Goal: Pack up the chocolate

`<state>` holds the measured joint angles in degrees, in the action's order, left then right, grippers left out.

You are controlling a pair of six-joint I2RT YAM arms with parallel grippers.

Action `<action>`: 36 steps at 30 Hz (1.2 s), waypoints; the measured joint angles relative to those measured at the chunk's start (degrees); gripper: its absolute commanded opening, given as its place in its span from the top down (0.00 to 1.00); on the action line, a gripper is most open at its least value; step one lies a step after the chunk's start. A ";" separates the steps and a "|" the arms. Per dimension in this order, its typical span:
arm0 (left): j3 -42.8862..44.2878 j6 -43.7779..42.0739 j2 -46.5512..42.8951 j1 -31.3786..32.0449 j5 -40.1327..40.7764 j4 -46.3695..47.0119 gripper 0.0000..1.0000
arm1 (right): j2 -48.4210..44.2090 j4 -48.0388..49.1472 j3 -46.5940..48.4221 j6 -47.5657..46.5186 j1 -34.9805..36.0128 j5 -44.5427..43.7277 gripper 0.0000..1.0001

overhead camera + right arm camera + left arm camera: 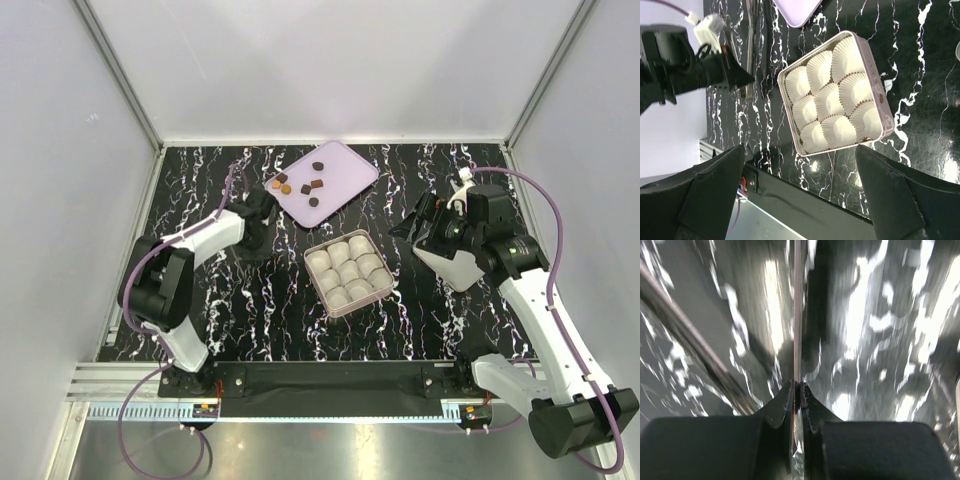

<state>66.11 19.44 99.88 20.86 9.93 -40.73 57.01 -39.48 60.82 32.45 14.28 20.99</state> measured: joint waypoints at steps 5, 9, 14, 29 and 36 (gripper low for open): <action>-7.08 3.63 -5.25 3.34 0.68 -0.44 0.89 | -0.85 -0.42 0.00 0.50 0.00 0.24 0.00; -9.49 5.66 -6.97 4.57 0.79 -0.26 0.76 | -2.05 -0.52 0.00 1.11 0.00 0.85 0.00; -11.52 8.07 -10.27 4.59 0.94 -0.61 0.38 | -3.58 -0.83 0.00 2.05 0.00 1.14 0.00; -8.59 18.03 -18.03 3.63 12.00 -3.98 0.01 | -7.45 -0.85 -0.55 2.47 0.00 1.11 0.00; -10.82 16.39 -16.87 0.79 8.44 1.75 0.01 | -7.32 -0.90 -0.76 2.23 0.00 1.05 0.00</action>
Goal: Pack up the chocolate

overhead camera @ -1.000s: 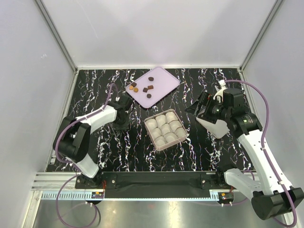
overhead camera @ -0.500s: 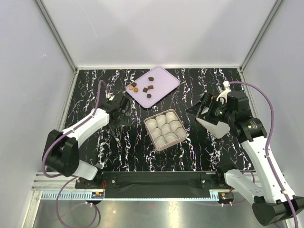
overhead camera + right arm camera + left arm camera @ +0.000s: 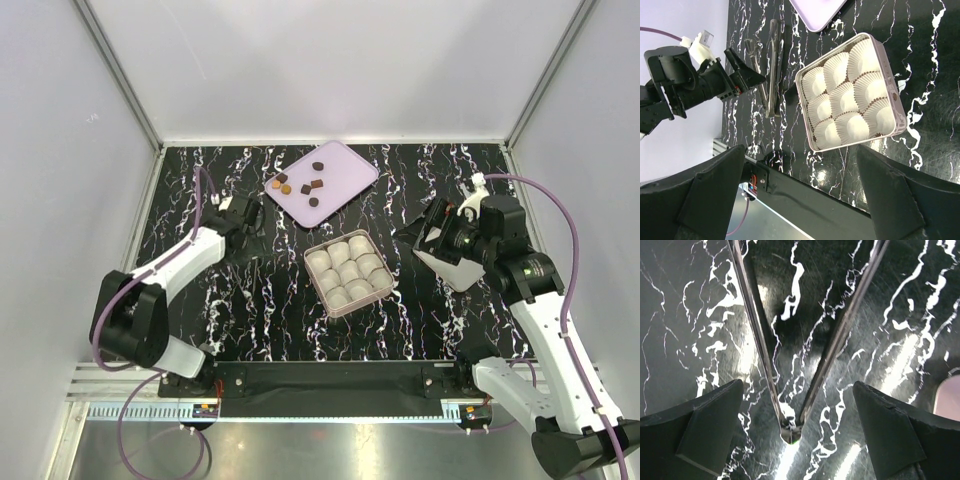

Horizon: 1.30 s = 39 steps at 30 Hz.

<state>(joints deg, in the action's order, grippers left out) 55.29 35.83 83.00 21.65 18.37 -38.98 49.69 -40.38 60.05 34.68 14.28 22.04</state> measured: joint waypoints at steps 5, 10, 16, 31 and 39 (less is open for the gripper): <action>0.02 -1.95 3.41 -0.85 -0.37 1.44 0.01 | 0.35 -0.04 0.00 -0.66 0.00 -0.46 0.00; -0.07 -4.09 4.94 -1.18 -0.83 2.62 0.01 | 0.70 -0.22 0.00 -1.27 0.00 -0.66 0.00; -1.31 -5.05 5.25 -1.53 -1.33 4.35 0.01 | 1.22 -0.24 0.02 -1.53 0.00 -1.46 0.00; -4.94 -5.86 7.21 -3.34 -3.96 8.92 0.05 | 1.22 -0.24 0.04 -1.57 0.00 -1.49 0.00; -4.37 -6.25 8.98 -3.65 -5.09 10.32 0.14 | 1.22 -0.24 0.04 -1.60 0.00 -1.49 0.00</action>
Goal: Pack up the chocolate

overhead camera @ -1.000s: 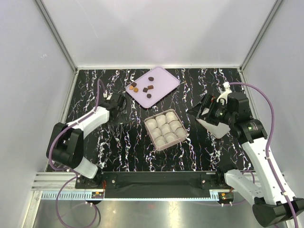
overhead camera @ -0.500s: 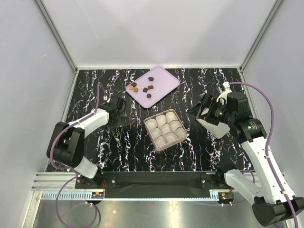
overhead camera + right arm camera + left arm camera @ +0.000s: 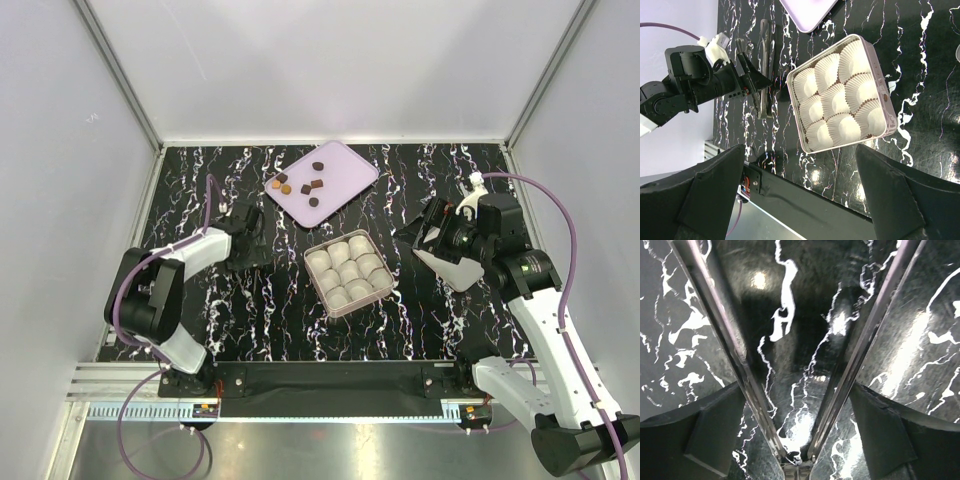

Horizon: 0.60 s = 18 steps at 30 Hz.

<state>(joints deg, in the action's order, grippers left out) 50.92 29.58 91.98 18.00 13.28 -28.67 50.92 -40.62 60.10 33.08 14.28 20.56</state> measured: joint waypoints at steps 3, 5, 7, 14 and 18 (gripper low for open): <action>0.09 0.00 0.22 0.00 -0.22 0.46 0.17 | 0.00 0.00 0.00 0.00 0.00 0.00 0.00; 0.09 0.02 0.26 0.00 -0.39 0.66 0.18 | 0.00 0.00 0.00 0.00 0.00 0.00 0.01; 0.09 0.02 0.26 0.00 -0.50 0.76 0.23 | 0.00 0.00 0.00 0.00 0.00 0.02 0.00; 1.95 -0.61 -0.33 0.00 -0.63 -3.82 0.32 | -0.07 -0.13 0.00 0.15 0.00 0.02 0.00; 5.60 -2.03 -4.44 0.00 -0.61 -9.70 0.34 | -0.59 -1.25 0.00 0.20 0.00 -0.07 0.00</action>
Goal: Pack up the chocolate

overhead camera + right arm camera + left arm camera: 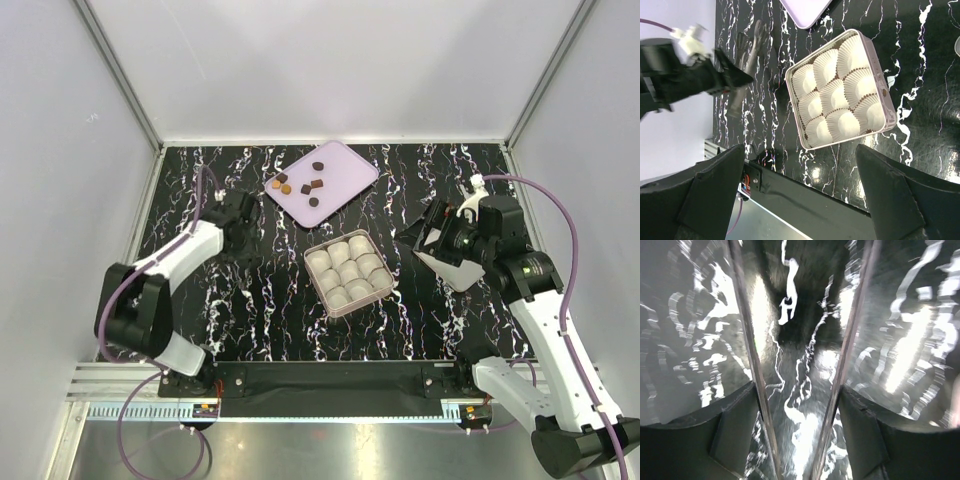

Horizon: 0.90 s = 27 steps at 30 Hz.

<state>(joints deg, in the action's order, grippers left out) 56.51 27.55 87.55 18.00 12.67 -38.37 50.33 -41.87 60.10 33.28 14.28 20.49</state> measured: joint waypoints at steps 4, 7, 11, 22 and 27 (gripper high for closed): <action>5.57 -2.03 -5.07 0.00 -0.44 -4.72 0.39 | -0.63 -0.87 0.00 0.00 0.00 -0.20 0.00; 9.16 -3.72 -7.65 0.09 -1.60 -7.63 0.40 | -0.74 -1.46 -0.02 -0.04 0.00 -1.07 0.00; 10.78 -5.38 -10.14 0.39 -3.19 -10.84 0.40 | -0.74 -2.49 -0.02 -0.13 0.00 -2.03 0.00; 17.07 -8.81 -10.95 2.29 -6.27 -16.20 0.46 | -0.68 -4.07 0.00 -0.24 0.00 -4.28 0.00; 21.86 -9.77 -8.72 6.01 -6.40 -15.34 0.50 | 0.55 -3.72 0.00 -0.24 0.00 -4.52 0.00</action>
<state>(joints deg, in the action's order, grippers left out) 78.37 17.78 78.83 24.01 6.26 -53.71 50.87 -45.58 60.10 33.04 14.28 15.97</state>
